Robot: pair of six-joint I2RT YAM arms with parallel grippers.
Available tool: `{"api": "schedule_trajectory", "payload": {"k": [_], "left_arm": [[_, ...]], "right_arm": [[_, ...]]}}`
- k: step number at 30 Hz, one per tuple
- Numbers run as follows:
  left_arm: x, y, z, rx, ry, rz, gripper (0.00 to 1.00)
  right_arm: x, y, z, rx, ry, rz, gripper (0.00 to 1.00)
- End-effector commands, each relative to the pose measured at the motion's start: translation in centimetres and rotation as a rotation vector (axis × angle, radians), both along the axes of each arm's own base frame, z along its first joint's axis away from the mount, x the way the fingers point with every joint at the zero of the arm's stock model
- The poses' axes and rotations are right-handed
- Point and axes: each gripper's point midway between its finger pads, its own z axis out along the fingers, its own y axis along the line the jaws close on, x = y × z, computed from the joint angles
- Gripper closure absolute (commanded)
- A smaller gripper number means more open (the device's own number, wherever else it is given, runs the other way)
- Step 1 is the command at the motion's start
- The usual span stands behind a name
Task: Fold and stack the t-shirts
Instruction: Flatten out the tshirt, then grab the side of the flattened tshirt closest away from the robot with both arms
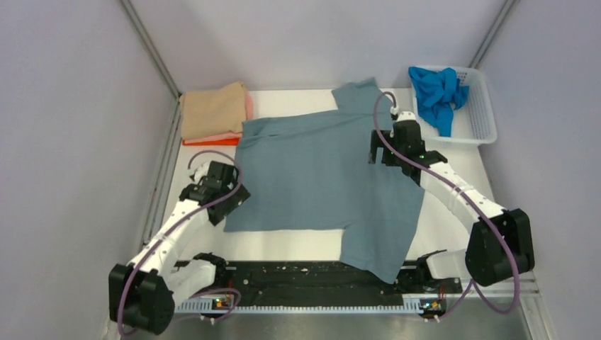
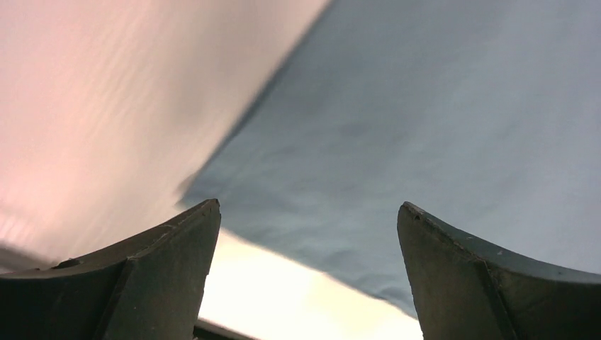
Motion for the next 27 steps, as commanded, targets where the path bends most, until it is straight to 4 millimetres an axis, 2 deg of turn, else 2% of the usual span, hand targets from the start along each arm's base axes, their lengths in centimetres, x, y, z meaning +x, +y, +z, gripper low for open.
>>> {"api": "schedule_trajectory", "payload": {"k": [1, 4, 7, 11, 16, 22, 26, 27], "left_arm": [[-5.2, 3.4, -2.0, 0.067, 0.073, 0.212, 0.01], [-6.8, 3.1, -4.0, 0.005, 0.081, 0.275, 0.07], [-7.5, 2.3, -6.2, -0.058, 0.091, 0.301, 0.11], [-6.7, 1.8, -7.4, -0.091, 0.082, 0.316, 0.18], [-5.5, 2.3, -8.5, -0.046, 0.102, 0.356, 0.29], [-4.6, 1.7, -9.4, -0.034, 0.169, 0.338, 0.63], [-4.5, 1.5, -9.5, -0.03, 0.185, 0.333, 1.0], [-4.4, 1.5, -9.5, -0.031, 0.184, 0.333, 1.0]], "right_arm": [[-1.5, -0.3, 0.4, 0.056, -0.04, -0.038, 0.01], [-2.3, -0.6, -0.3, 0.051, -0.03, -0.041, 0.01], [-2.2, -0.3, -0.3, 0.057, -0.028, -0.033, 0.01], [-2.0, 0.3, -0.5, 0.075, -0.025, -0.011, 0.01], [-2.1, 0.0, -0.7, 0.066, -0.02, -0.021, 0.01], [-2.3, -0.6, -1.0, 0.042, -0.004, -0.049, 0.02], [-3.1, -1.1, -1.6, 0.033, 0.032, -0.074, 0.02], [-3.5, -1.2, -1.7, 0.026, 0.044, -0.081, 0.02]]}}
